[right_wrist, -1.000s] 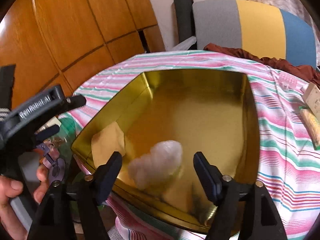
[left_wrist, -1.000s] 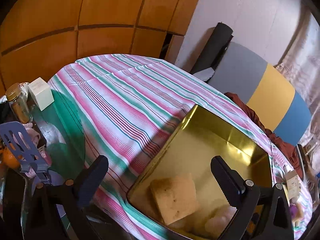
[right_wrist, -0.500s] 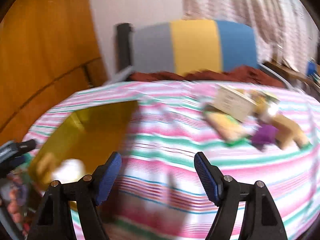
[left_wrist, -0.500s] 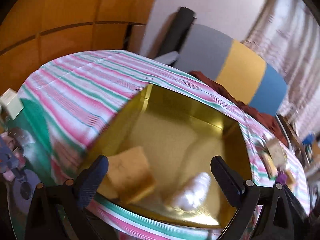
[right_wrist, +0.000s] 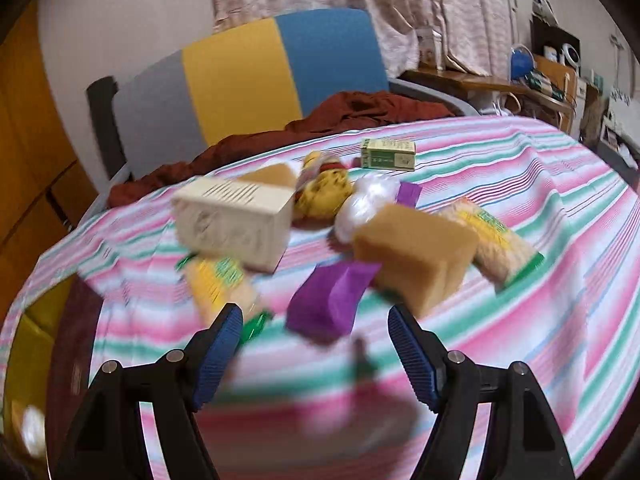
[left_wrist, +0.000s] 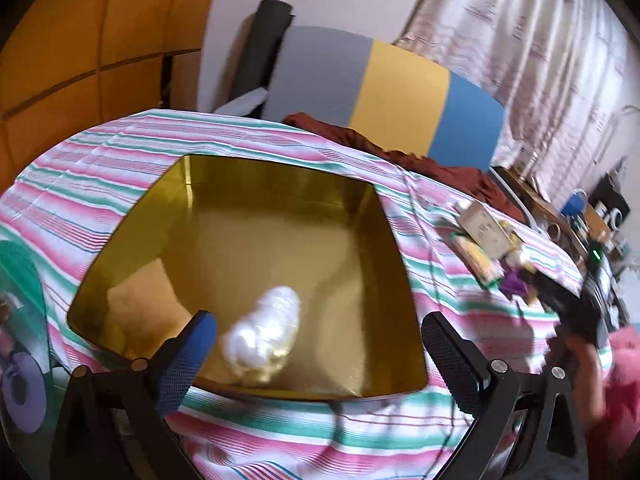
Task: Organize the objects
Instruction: 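Return both tools to the items on the table, then grasp the WEIDAN snack bag with the left tool while the right tool grasps the purple packet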
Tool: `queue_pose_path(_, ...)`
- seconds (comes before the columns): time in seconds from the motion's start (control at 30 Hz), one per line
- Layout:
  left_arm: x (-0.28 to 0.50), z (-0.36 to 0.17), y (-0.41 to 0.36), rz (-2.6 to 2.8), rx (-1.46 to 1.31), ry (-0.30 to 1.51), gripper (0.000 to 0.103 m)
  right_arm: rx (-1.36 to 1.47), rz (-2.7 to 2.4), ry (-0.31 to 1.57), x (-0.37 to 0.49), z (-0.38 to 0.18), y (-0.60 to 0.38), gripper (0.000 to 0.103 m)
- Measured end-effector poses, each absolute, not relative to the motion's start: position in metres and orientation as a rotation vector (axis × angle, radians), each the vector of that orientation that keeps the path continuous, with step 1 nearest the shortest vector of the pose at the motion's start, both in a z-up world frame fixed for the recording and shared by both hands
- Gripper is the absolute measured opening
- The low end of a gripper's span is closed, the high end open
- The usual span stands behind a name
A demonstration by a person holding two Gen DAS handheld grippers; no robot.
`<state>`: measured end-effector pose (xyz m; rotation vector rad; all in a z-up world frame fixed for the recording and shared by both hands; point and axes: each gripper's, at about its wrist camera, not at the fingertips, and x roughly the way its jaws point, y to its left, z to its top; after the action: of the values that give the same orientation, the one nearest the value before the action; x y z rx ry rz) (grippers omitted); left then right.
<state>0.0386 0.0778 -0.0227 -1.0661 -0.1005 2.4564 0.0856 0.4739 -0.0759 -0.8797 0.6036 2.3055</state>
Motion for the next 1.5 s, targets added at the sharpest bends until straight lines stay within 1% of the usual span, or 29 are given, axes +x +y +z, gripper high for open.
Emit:
queue_pose_path(0.07, 0.044, -0.023, 0.083, 2.45, -1.058, -0.085, 0.103, -0.9, 2.279, 0.624, 0.077, -0.083, 0.486, 0.074)
queue_pose_path(0.13, 0.049, -0.024, 0.089, 2.438, -1.061, -0.072, 0.103, -0.936, 2.278, 0.629, 0.07, -0.09, 0.496, 0.063)
queue_pose_path(0.3, 0.06, -0.03, 0.103, 2.398, -1.104, -0.113, 0.103, -0.954, 2.336, 0.601, 0.07, -0.1, 0.5, 0.058)
queue_pose_path(0.37, 0.062, -0.031, 0.11, 2.386, -1.115, -0.117, 0.103, -0.947, 2.371, 0.629, 0.074, -0.102, 0.5, 0.053)
queue_pose_path(0.6, 0.071, -0.022, 0.153, 2.326, -1.089, -0.08, 0.103, -0.922, 2.44, 0.677, 0.087, -0.102, 0.499, 0.047)
queue_pose_path(0.73, 0.068, -0.02, 0.181, 2.293, -1.095, -0.058, 0.103, -0.873, 2.455, 0.707, 0.104, -0.105, 0.495, 0.046)
queue_pose_path(0.97, 0.046, -0.03, 0.243, 2.277, -1.158, -0.057, 0.103, -0.797, 2.478, 0.662, 0.125, -0.105, 0.481, 0.046)
queue_pose_path(1.07, 0.028, -0.042, 0.277, 2.294, -1.216, -0.026, 0.103, -0.786, 2.482, 0.649, 0.127, -0.105, 0.479, 0.046)
queue_pose_path(1.17, 0.008, -0.057, 0.305, 2.266, -1.328, -0.054, 0.103, -0.771, 2.481, 0.66, 0.13, -0.107, 0.481, 0.046)
queue_pose_path(1.23, 0.003, -0.06, 0.321, 2.265, -1.319, -0.057, 0.103, -0.758, 2.476, 0.681, 0.132, -0.108, 0.483, 0.046)
queue_pose_path(1.43, -0.016, -0.07, 0.391, 2.251, -1.29, 0.142, 0.103, -0.735, 2.466, 0.715, 0.137, -0.11, 0.485, 0.046)
queue_pose_path(1.5, -0.022, -0.076, 0.404, 2.25, -1.296, 0.181, 0.103, -0.735, 2.468, 0.721, 0.136, -0.111, 0.486, 0.046)
